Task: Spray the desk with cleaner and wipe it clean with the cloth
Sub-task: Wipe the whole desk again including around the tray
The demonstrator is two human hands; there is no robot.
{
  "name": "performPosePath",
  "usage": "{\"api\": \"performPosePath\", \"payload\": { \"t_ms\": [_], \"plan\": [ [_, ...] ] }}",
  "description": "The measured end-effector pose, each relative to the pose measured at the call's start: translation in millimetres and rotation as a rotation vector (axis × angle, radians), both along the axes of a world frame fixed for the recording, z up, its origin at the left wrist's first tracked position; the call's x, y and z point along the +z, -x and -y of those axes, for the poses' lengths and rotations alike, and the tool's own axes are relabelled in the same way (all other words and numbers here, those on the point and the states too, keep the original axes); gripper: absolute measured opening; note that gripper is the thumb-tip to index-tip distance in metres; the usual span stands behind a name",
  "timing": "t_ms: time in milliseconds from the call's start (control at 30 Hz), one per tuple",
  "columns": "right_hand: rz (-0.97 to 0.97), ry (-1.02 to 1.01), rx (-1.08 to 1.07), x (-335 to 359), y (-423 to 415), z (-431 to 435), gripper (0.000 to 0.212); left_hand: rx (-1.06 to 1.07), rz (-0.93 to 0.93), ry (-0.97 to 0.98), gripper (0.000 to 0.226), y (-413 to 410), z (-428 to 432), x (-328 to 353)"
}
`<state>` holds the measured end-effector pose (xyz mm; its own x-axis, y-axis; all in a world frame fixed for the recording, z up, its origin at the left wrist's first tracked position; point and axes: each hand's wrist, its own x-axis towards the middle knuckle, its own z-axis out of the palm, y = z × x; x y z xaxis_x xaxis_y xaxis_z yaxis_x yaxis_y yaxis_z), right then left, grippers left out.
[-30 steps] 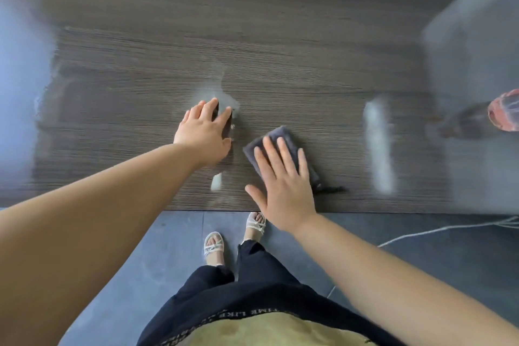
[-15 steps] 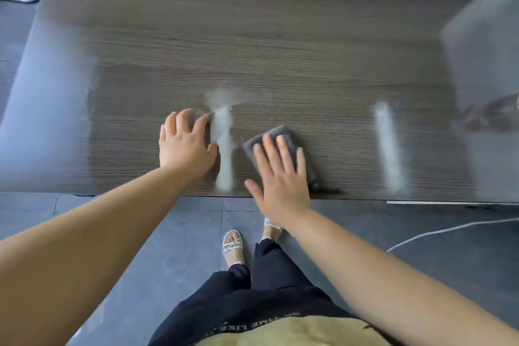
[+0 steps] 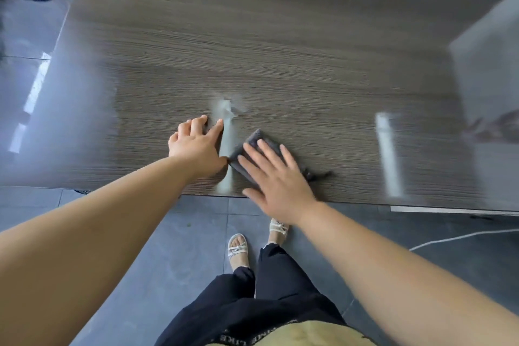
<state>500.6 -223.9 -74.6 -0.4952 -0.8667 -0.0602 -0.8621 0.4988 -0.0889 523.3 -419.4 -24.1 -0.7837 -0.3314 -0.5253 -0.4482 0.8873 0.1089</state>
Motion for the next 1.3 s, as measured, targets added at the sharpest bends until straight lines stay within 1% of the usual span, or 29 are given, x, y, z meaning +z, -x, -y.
{"api": "performPosePath", "payload": {
  "t_ms": [33, 67, 100, 200, 233, 267, 300, 333, 367, 433, 467, 500, 533, 633, 667, 700, 733, 800, 867, 900, 933, 967, 1067, 1100, 1133, 1167, 1200, 1233, 1300],
  "plan": [
    [-0.019, -0.010, 0.042, 0.1, 16.9, -8.2, 0.061, -0.017, 0.017, 0.000, 0.086, 0.0, 2.9, 2.3],
    [-0.056, -0.005, -0.001, -0.9, 36.6, -15.2, 0.060, -0.032, 0.034, 0.000, 0.088, 0.7, 4.7, 4.7],
    [-0.054, -0.022, -0.128, 1.6, 56.1, -19.3, 0.060, -0.045, 0.049, -0.003, 0.090, 1.9, 5.4, 6.8],
    [0.034, -0.035, -0.737, 4.2, 77.5, -1.1, 0.061, -0.048, 0.057, -0.004, 0.092, 3.2, 5.6, 7.8],
    [0.033, -0.035, -0.839, 3.5, 68.1, 16.5, 0.064, -0.046, 0.053, -0.003, 0.092, 2.6, 5.9, 7.3],
    [0.042, -0.027, -0.851, 3.0, 55.0, 32.2, 0.066, -0.045, 0.049, -0.003, 0.092, 2.1, 5.9, 6.4],
    [0.047, 0.016, -0.769, 2.4, 39.3, 42.5, 0.069, -0.045, 0.043, -0.003, 0.093, 1.7, 6.5, 5.6],
    [0.041, 0.041, -0.598, 2.2, 27.8, 45.5, 0.071, -0.046, 0.039, -0.003, 0.093, 2.2, 7.7, 5.0],
    [0.021, 0.041, -0.361, -0.3, 21.9, 39.8, 0.071, -0.050, 0.039, -0.004, 0.094, 2.1, 8.4, 4.7],
    [-0.012, 0.017, 0.060, -0.4, 47.3, 16.5, 0.066, -0.057, 0.040, -0.007, 0.093, 2.6, 10.7, 5.5],
    [-0.028, 0.010, 0.152, -1.7, 67.8, 5.4, 0.063, -0.059, 0.043, -0.014, 0.092, 2.5, 11.7, 6.3],
    [-0.051, 0.004, 0.127, -1.4, 89.9, -2.5, 0.062, -0.052, 0.043, -0.030, 0.088, 3.4, 13.3, 8.0],
    [-0.047, -0.006, -0.005, 0.5, 108.9, -5.7, 0.062, -0.036, 0.038, -0.053, 0.083, 4.6, 14.8, 9.6],
    [0.021, -0.006, -0.683, 5.4, 127.1, 18.6, 0.061, 0.079, -0.030, -0.102, 0.059, 13.9, 20.4, 13.9],
    [0.037, -0.010, -0.811, 6.2, 117.2, 36.0, 0.063, 0.127, -0.061, -0.098, 0.055, 17.8, 21.3, 14.6],
    [0.053, -0.018, -0.817, 6.8, 103.1, 50.7, 0.066, 0.176, -0.092, -0.089, 0.053, 21.7, 21.4, 14.6],
    [0.060, 0.003, -0.703, 6.9, 88.0, 61.2, 0.067, 0.224, -0.123, -0.076, 0.052, 26.7, 21.8, 13.9],
    [0.030, 0.050, -0.261, 4.1, 63.7, 59.4, 0.067, 0.282, -0.181, -0.049, 0.052, 35.6, 23.6, 11.7],
    [0.005, 0.044, 0.171, 0.4, 83.5, 40.2, 0.063, 0.311, -0.212, -0.030, 0.051, 46.3, 29.1, 9.2],
    [0.000, 0.038, 0.269, -2.6, 106.4, 32.8, 0.061, 0.326, -0.213, -0.030, 0.051, 51.6, 32.2, 7.9],
    [-0.033, 0.040, 0.256, -6.2, 129.4, 27.4, 0.060, 0.338, -0.205, -0.032, 0.052, 55.5, 35.1, 6.8],
    [-0.060, 0.047, 0.142, -6.0, 152.8, 24.2, 0.060, 0.344, -0.194, -0.034, 0.053, 57.5, 37.0, 5.4],
    [0.014, 0.010, -0.469, 3.5, 198.2, 35.9, 0.061, 0.361, -0.182, -0.020, 0.055, 59.8, 37.8, 0.4],
    [0.027, -0.009, -0.628, 4.2, 196.2, 47.8, 0.062, 0.373, -0.183, -0.016, 0.057, 58.5, 36.7, -1.3],
    [0.029, -0.020, -0.708, 3.9, 186.8, 61.6, 0.065, 0.384, -0.179, -0.013, 0.059, 57.9, 35.2, -2.8],
    [0.036, -0.008, -0.688, 4.0, 171.9, 72.2, 0.067, 0.391, -0.178, -0.013, 0.060, 56.2, 33.0, -3.9],
    [0.041, 0.045, -0.576, 3.8, 155.8, 79.6, 0.069, 0.397, -0.180, -0.007, 0.062, 56.4, 31.6, -4.9],
    [0.041, 0.078, -0.392, 2.0, 140.7, 81.2, 0.070, 0.402, -0.182, -0.001, 0.062, 56.1, 30.7, -5.2],
    [0.017, 0.072, 0.067, -2.1, 135.4, 68.8, 0.069, 0.428, -0.191, 0.005, 0.059, 58.5, 29.6, -5.0]
  ]
}}
